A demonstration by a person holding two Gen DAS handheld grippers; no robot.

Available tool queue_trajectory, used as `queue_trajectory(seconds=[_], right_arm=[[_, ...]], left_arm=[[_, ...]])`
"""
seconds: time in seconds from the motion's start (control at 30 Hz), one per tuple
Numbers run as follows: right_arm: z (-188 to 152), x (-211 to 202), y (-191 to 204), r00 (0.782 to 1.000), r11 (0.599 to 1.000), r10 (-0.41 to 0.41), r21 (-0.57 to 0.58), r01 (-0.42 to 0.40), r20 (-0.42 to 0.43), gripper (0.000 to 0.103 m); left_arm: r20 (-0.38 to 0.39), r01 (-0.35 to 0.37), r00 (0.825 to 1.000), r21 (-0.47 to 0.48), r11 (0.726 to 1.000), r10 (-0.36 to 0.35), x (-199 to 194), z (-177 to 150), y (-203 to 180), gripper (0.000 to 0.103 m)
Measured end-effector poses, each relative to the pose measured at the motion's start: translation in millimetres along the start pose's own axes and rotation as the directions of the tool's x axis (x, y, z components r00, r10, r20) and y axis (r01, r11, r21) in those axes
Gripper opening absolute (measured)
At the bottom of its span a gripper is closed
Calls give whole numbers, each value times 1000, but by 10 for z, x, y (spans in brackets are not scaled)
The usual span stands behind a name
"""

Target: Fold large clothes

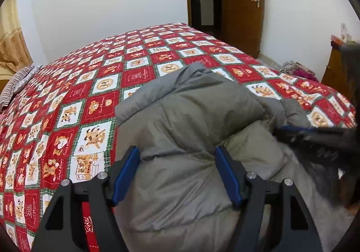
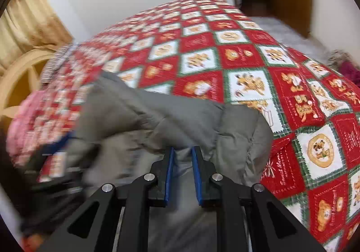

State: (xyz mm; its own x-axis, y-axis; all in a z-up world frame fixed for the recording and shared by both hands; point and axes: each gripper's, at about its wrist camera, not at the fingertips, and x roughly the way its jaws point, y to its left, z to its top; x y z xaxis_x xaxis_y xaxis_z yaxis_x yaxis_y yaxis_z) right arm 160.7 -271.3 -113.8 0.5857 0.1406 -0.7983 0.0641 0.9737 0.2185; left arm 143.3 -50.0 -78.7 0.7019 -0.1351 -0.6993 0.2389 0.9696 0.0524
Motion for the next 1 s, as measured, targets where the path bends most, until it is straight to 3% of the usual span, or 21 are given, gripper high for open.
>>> queue_trajectory(seconds=[0.2, 0.47, 0.6, 0.7, 0.77, 0.83, 0.87, 0.9, 1.0], right_arm=[[-177, 197, -57, 992, 1000, -8, -24, 11, 123, 17], [-86, 375, -181, 990, 998, 32, 50, -39, 134, 16], [-59, 361, -141, 994, 999, 30, 12, -32, 109, 17], [32, 161, -251, 994, 994, 104, 20, -105, 30, 17], [47, -188, -429, 986, 984, 148, 85, -154, 73, 18], [7, -589, -553, 980, 985, 143, 79, -155, 135, 41], [-42, -770, -598, 978, 987, 140, 63, -151, 153, 70], [-85, -864, -615, 977, 987, 143, 54, -153, 159, 88], [-173, -868, -613, 980, 984, 170, 29, -174, 108, 88]], left_arm=[[-13, 2, 1000, -45, 999, -3, 229, -32, 20, 80], [-60, -39, 998, -92, 995, 34, 568, -40, -8, 91], [-102, -7, 995, -129, 992, -6, 572, -50, 81, 99], [-158, 53, 984, -172, 984, -81, 479, -42, 229, 101], [-148, 123, 976, -226, 966, -159, 259, -51, 444, 101], [-73, 181, 976, -262, 948, -207, -22, -91, 685, 101], [-40, 194, 977, -263, 945, -212, -147, -109, 802, 103], [-17, 195, 978, -262, 945, -206, -229, -125, 899, 103], [17, 212, 976, -312, 926, -217, -253, -174, 1112, 103]])
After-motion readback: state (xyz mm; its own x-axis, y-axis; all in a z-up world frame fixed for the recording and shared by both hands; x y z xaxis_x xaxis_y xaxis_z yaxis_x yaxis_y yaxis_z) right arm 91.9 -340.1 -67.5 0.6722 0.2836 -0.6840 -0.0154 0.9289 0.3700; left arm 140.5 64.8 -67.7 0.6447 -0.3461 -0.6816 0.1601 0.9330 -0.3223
